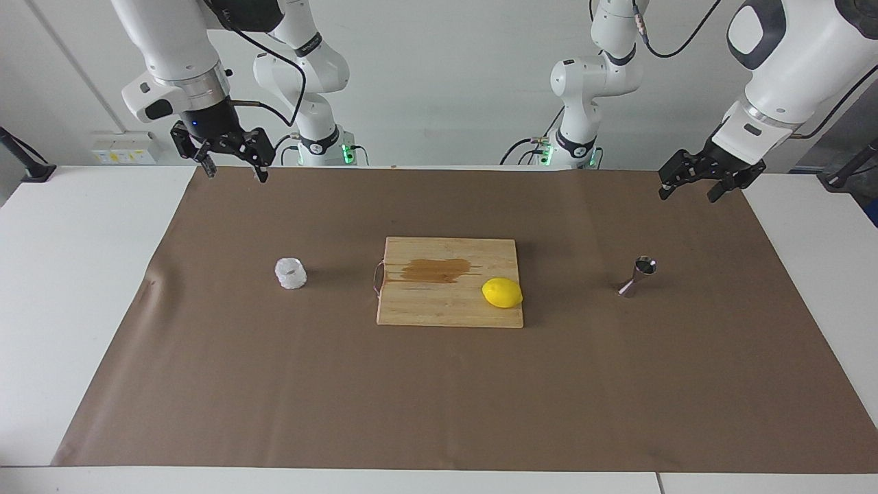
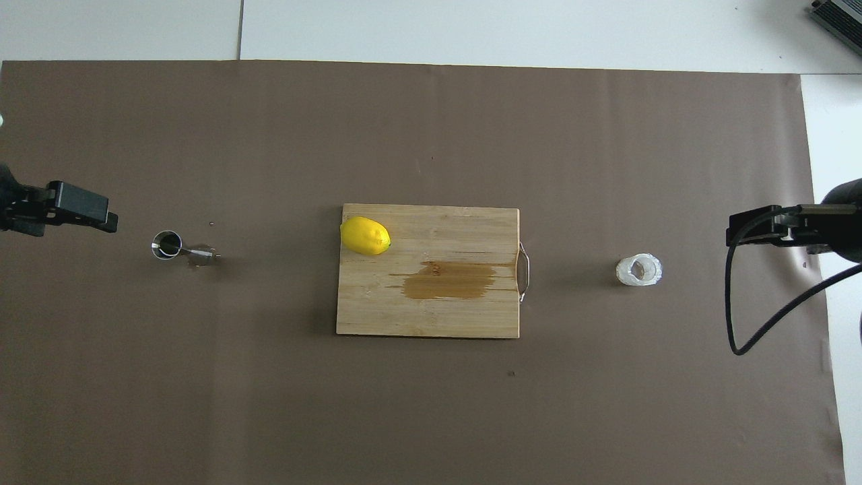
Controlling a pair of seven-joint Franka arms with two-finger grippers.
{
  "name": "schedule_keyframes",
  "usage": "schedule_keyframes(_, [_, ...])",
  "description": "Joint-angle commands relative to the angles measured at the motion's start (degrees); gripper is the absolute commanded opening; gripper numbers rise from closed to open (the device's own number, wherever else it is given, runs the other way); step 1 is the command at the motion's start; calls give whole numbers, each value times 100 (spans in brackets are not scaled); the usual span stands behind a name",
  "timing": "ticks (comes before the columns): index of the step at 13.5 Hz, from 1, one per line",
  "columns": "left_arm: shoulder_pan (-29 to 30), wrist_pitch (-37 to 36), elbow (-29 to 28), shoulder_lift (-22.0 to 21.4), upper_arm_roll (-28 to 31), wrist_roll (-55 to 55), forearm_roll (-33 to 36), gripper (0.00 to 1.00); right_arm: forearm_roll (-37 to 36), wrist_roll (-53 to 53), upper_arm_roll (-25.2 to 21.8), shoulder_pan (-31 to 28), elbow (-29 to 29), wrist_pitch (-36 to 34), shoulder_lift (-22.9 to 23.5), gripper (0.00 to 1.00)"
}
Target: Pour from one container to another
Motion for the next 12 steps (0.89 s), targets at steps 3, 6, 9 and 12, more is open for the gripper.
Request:
schedule_keyframes(3, [288, -162, -73, 138, -24, -1051, -327, 100, 56, -80, 42, -83, 37, -100, -33, 100])
schedule_keyframes(6, [849, -153, -64, 366, -24, -1712, -1027, 100, 56, -80, 42, -83, 37, -100, -33, 100])
schedule_keyframes(9, [1500, -154, -64, 665, -24, -2056, -1697, 100, 56, -88, 42, -83, 37, -100, -33, 100])
schedule_keyframes(12, [2089, -162, -99, 1227, -24, -2153, -2267, 100, 56, -88, 42, -83, 37, -100, -33, 100])
